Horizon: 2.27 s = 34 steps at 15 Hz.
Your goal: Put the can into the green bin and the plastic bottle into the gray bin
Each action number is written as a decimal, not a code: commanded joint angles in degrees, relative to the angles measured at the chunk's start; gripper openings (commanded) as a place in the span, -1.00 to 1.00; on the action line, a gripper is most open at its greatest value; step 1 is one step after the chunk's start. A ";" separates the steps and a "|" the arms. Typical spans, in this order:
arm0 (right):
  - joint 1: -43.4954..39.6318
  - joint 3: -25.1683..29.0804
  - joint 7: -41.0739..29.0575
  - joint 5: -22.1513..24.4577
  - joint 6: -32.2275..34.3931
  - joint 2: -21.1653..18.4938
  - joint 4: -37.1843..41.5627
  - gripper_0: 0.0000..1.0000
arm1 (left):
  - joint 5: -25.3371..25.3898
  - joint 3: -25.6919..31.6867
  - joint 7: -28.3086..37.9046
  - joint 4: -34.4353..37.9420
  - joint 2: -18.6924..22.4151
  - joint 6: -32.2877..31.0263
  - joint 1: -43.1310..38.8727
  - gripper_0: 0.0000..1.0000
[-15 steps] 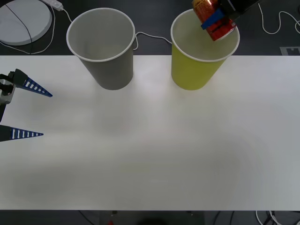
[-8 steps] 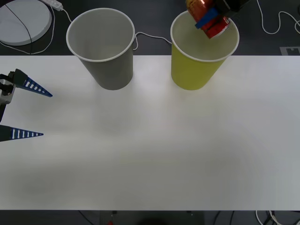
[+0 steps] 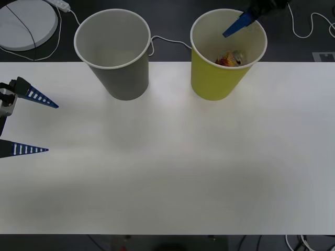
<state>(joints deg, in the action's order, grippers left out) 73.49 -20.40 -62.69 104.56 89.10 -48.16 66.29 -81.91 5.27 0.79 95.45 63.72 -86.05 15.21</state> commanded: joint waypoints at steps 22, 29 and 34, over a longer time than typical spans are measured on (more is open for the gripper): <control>-50.46 33.93 42.21 -28.44 0.90 -16.36 26.00 1.00 | 0.00 0.00 0.00 0.00 0.00 0.00 0.00 1.00; -62.33 39.65 55.48 -30.55 0.90 -13.19 25.65 1.00 | 0.00 0.00 0.00 0.00 0.00 0.00 0.00 1.00; -65.23 40.08 64.27 -30.47 0.90 -11.00 21.60 1.00 | 0.00 0.00 0.00 0.00 0.00 0.00 0.00 1.00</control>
<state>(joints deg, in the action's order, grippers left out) 8.58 19.69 0.52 74.06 90.00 -59.48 88.43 -81.91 5.27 0.79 95.45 63.72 -86.05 15.20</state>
